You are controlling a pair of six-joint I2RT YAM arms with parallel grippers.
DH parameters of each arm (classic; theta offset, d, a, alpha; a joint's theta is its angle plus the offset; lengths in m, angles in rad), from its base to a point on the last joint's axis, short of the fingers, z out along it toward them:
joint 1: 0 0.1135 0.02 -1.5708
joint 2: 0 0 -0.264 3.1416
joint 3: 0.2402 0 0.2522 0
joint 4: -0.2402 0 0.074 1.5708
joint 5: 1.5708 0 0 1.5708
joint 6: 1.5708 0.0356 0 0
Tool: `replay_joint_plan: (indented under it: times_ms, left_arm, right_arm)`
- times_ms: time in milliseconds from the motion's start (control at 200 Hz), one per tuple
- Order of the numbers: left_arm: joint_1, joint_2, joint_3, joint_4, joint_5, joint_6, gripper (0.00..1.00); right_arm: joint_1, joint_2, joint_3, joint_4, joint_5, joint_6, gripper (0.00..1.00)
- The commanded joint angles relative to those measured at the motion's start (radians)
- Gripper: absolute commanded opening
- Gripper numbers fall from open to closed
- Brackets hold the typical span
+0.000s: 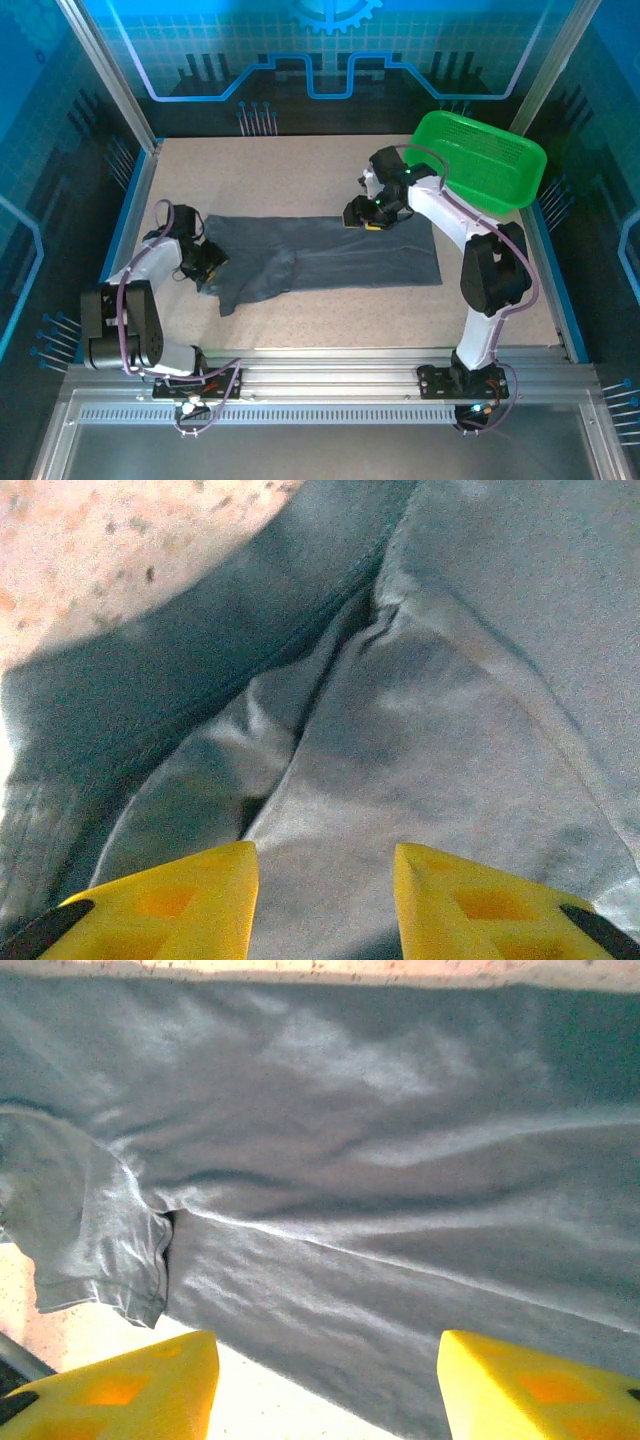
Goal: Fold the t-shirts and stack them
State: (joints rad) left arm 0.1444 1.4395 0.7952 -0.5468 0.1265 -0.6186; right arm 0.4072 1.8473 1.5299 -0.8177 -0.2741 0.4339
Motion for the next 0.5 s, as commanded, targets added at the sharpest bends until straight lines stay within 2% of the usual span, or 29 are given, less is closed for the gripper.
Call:
replay_joint_plan:
  times_ms: [0,210,495]
  left_arm:
    - [0.007,0.040,0.001,0.046,-0.021,0.086,0.40]
    - [0.007,0.053,-0.009,0.051,-0.072,0.115,0.39]
    - [0.007,0.039,-0.044,0.051,-0.074,0.124,0.39]
  right_arm:
    - [0.019,-0.028,-0.024,0.019,-0.060,0.027,0.60]
    - [0.020,-0.046,-0.024,0.019,-0.075,0.040,0.61]
    - [0.031,-0.042,-0.019,0.026,-0.092,0.054,0.61]
